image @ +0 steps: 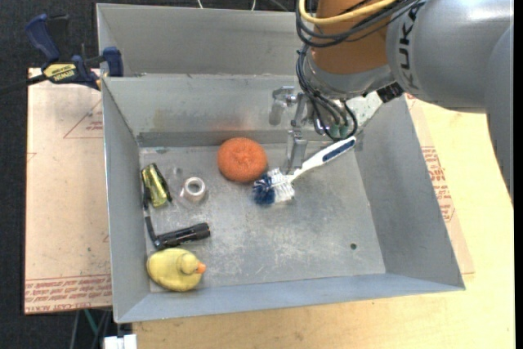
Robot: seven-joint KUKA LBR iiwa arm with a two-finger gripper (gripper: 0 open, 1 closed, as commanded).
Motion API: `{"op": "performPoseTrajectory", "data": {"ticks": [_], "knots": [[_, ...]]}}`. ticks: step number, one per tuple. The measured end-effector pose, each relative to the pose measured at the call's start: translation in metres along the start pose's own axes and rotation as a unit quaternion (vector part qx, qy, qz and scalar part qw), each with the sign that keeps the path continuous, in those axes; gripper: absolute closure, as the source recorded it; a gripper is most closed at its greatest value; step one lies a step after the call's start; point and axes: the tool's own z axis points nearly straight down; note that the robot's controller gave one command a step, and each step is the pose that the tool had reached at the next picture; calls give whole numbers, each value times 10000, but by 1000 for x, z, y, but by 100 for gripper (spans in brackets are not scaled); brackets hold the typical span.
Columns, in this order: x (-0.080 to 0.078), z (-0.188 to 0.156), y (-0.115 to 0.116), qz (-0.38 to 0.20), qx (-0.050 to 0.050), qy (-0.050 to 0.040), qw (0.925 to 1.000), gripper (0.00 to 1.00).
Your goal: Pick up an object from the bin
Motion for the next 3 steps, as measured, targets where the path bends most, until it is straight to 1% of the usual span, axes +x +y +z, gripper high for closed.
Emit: {"op": "performPoseTrajectory", "data": {"ticks": [1,2,3], "knots": [[0,0,0,0,0,0,10000,0],[54,76,18,-648,-6,31,9979,0],[23,86,22,-647,-6,-43,9979,0]]}}
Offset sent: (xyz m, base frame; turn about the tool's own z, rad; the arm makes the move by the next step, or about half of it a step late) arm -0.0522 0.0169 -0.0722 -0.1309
